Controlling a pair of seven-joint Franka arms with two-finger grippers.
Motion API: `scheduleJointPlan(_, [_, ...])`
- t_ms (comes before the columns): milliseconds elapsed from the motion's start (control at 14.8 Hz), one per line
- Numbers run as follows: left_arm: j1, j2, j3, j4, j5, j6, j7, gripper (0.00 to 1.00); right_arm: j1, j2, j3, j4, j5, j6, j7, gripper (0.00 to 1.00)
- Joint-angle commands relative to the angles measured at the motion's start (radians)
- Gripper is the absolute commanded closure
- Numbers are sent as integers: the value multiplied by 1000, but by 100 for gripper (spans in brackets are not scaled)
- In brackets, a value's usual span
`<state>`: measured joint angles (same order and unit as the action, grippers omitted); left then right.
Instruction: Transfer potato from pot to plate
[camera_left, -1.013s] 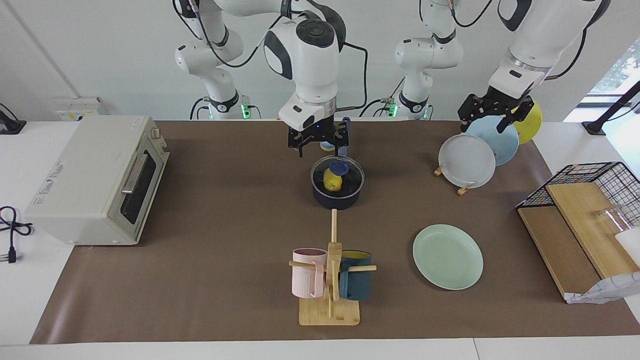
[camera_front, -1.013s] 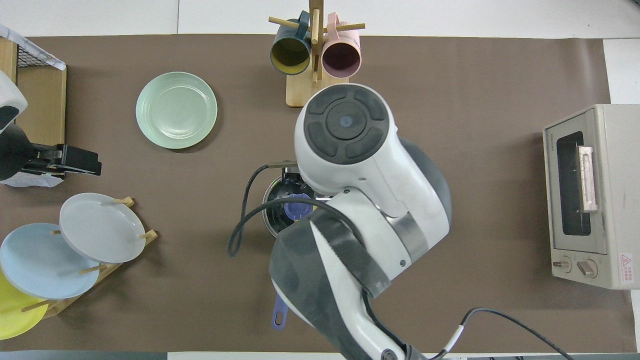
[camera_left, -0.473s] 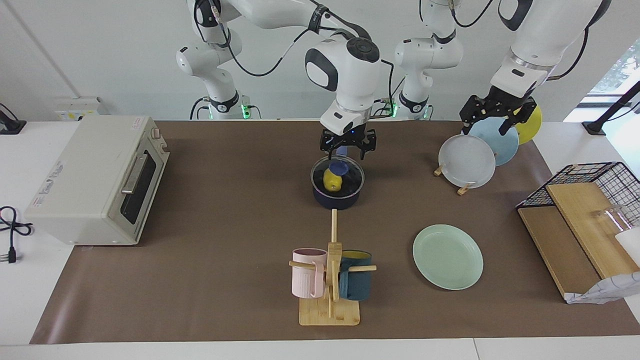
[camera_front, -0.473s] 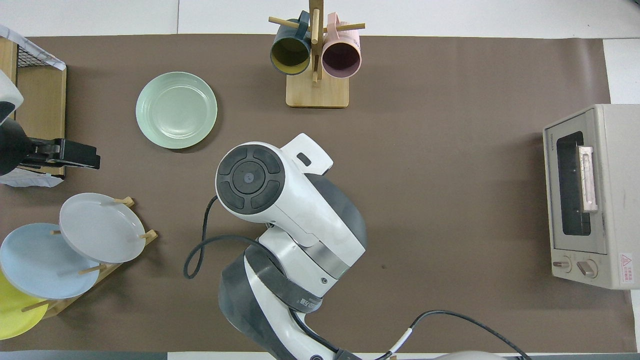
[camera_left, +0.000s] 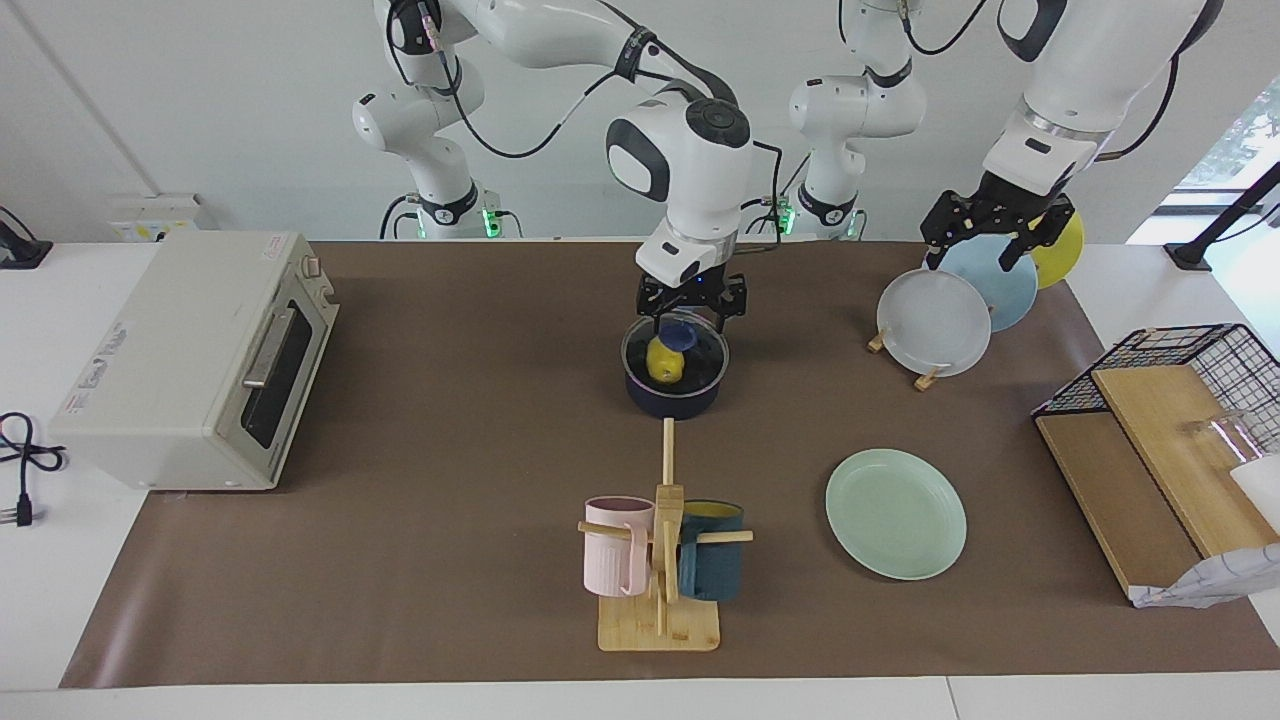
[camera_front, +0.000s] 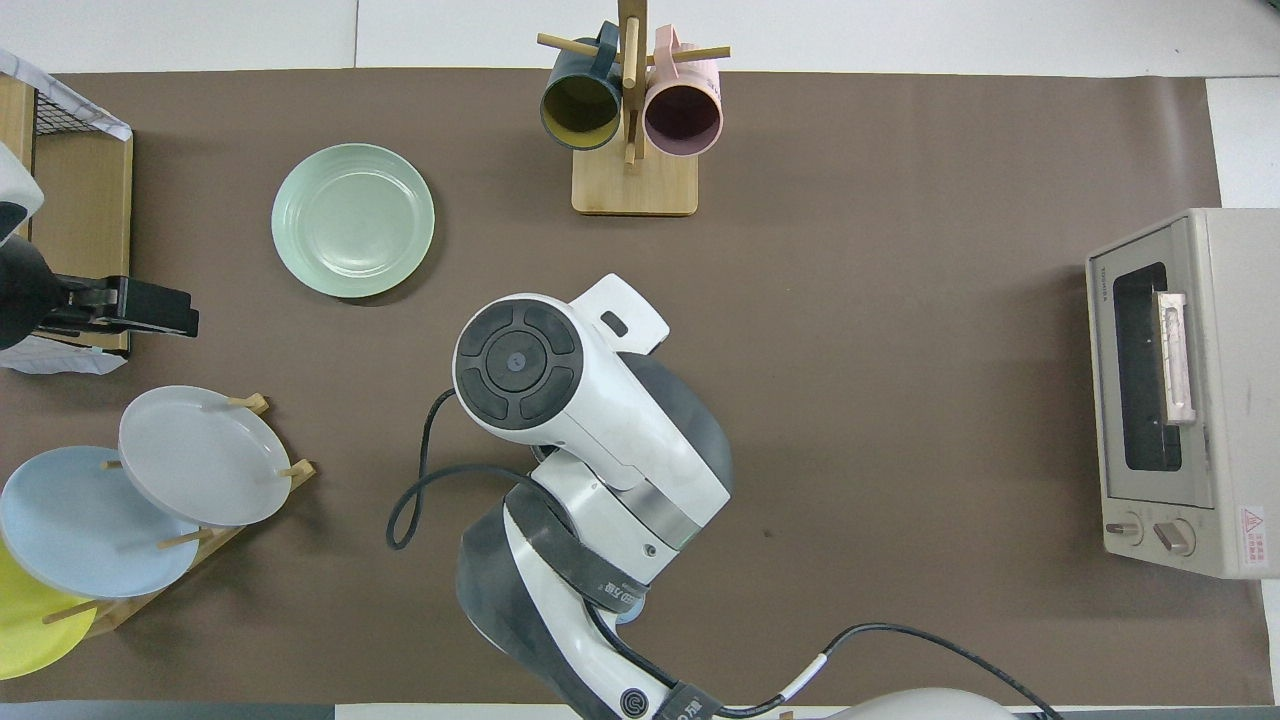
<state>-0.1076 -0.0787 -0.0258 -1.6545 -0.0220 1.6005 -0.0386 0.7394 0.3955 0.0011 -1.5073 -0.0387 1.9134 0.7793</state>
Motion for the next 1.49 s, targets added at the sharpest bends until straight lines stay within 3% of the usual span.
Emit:
scheduleJointPlan(0, [16, -6, -9, -10, 8, 15, -7, 0, -5, -35, 5, -95, -17, 74, -8, 0])
scheduleJointPlan(405, [13, -18, -9, -37, 8, 3, -6, 0, -5, -55, 5, -154, -20, 119, -8, 0])
scheduleJointPlan(878, [2, -21, -11, -50, 8, -2, -6, 0, -2, -61, 5, -166, -20, 121, -8, 30])
scheduleJointPlan(1418, [13, -21, -11, -51, 8, 12, -7, 0, -5, -55, 5, -137, -21, 98, -12, 97])
